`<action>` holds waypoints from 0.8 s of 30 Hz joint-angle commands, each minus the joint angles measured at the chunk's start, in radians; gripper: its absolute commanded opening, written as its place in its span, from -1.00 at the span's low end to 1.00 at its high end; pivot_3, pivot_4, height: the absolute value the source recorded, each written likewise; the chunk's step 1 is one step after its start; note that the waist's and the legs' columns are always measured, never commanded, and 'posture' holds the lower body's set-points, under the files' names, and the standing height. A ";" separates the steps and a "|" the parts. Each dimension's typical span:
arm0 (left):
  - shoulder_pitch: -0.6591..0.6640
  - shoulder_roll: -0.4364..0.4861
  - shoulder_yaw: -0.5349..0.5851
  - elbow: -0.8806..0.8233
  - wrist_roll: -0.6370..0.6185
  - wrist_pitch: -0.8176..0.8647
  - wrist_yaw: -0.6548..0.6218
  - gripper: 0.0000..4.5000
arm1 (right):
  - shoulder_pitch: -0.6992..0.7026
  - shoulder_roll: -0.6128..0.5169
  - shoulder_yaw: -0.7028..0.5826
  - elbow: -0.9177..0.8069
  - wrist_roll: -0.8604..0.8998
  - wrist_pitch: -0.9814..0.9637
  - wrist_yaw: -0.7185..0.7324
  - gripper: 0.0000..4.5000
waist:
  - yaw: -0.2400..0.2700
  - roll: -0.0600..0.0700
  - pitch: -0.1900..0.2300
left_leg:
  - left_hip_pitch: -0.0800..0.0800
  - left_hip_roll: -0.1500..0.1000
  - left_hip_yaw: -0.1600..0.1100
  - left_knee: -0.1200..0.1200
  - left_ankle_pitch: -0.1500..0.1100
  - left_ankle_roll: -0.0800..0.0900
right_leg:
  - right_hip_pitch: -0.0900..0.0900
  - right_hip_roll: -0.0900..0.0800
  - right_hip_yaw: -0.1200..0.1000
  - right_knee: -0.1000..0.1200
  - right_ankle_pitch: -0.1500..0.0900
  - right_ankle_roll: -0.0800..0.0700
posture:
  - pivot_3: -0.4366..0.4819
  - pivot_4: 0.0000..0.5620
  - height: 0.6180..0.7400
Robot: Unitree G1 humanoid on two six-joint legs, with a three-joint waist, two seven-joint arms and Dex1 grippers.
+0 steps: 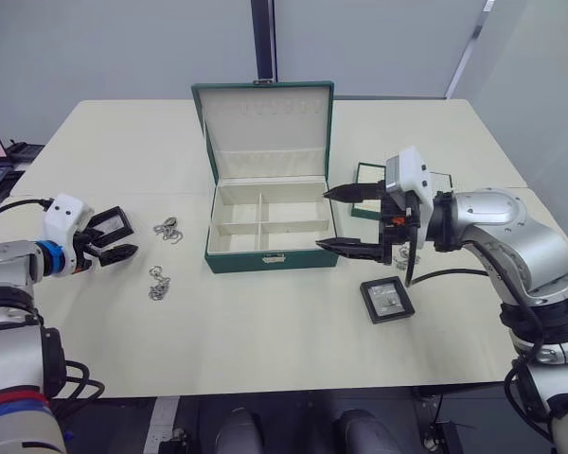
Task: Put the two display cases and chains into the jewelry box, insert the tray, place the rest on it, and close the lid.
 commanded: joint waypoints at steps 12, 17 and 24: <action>-0.059 -0.025 -0.023 0.012 0.064 0.030 0.007 1.00 | 0.004 -0.015 -0.037 -0.058 0.040 0.016 -0.037 0.99 | 0.000 0.000 0.000 | 0.000 0.000 0.000 0.001 0.000 0.000 | 0.000 0.000 0.000 0.000 0.000 0.000 | -0.05 -0.47 1.00; -0.060 -0.014 -0.017 0.012 0.070 0.041 0.005 1.00 | 0.012 -0.019 -0.039 -0.062 0.044 0.013 -0.046 0.99 | 0.000 0.000 0.000 | 0.000 0.000 0.000 0.001 0.000 0.000 | 0.000 0.000 0.000 0.000 0.000 0.000 | -0.05 -0.47 1.00; -0.037 -0.006 -0.005 0.010 0.060 0.038 -0.004 0.73 | 0.011 -0.012 -0.033 -0.062 0.046 -0.002 -0.047 1.00 | 0.000 0.000 0.000 | 0.000 0.000 0.000 0.001 0.000 0.000 | 0.000 0.000 0.000 0.000 0.000 0.000 | -0.05 -0.47 1.00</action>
